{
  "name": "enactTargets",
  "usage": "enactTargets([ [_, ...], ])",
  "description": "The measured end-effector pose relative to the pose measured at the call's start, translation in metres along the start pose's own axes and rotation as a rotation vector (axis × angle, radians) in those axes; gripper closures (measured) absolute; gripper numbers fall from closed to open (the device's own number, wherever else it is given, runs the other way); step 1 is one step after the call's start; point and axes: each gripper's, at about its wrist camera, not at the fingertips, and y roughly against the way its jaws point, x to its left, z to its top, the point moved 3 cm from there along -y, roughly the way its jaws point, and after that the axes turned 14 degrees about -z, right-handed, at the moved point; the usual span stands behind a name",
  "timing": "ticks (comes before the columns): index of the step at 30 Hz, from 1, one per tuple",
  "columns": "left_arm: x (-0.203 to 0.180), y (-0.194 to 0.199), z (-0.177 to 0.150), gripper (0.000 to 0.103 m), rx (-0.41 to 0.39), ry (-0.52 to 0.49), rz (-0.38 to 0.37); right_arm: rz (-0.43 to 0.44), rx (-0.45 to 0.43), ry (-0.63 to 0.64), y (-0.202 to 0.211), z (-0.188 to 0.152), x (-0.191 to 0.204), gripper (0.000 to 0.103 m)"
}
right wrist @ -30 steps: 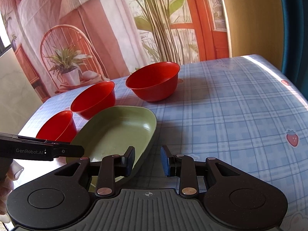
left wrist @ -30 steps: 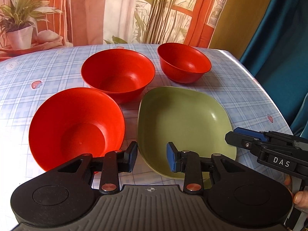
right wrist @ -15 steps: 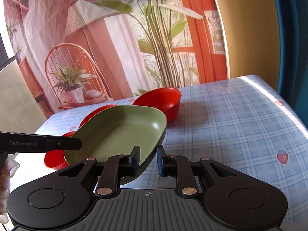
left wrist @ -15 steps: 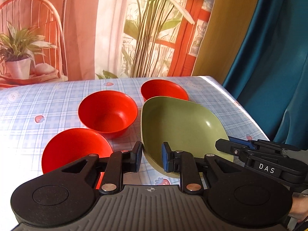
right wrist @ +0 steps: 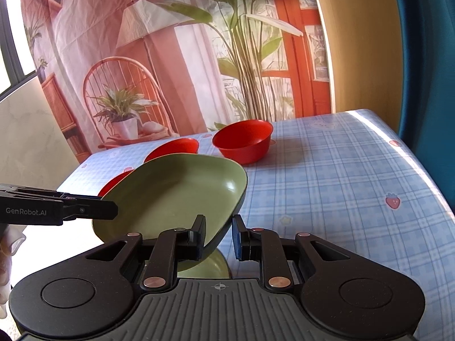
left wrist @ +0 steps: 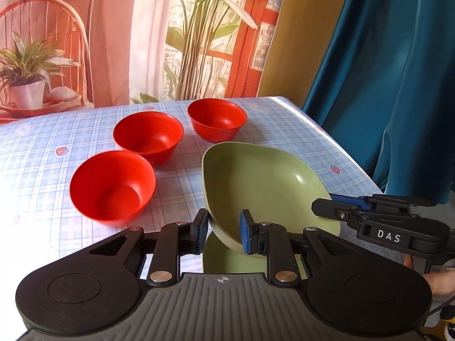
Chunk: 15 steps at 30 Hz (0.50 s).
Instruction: Organize plates and bowls
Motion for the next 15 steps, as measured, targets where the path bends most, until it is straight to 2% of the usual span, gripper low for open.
enactTargets([
  [2,-0.005,0.005,-0.008,0.071,0.003,0.006,-0.009,0.006,0.014,0.007,0.007,-0.008,0.003,0.084],
  [15,-0.01,0.015,-0.046,0.071,0.03,0.063,-0.023,-0.009,0.07,0.076,0.027,-0.031,0.019,0.082],
])
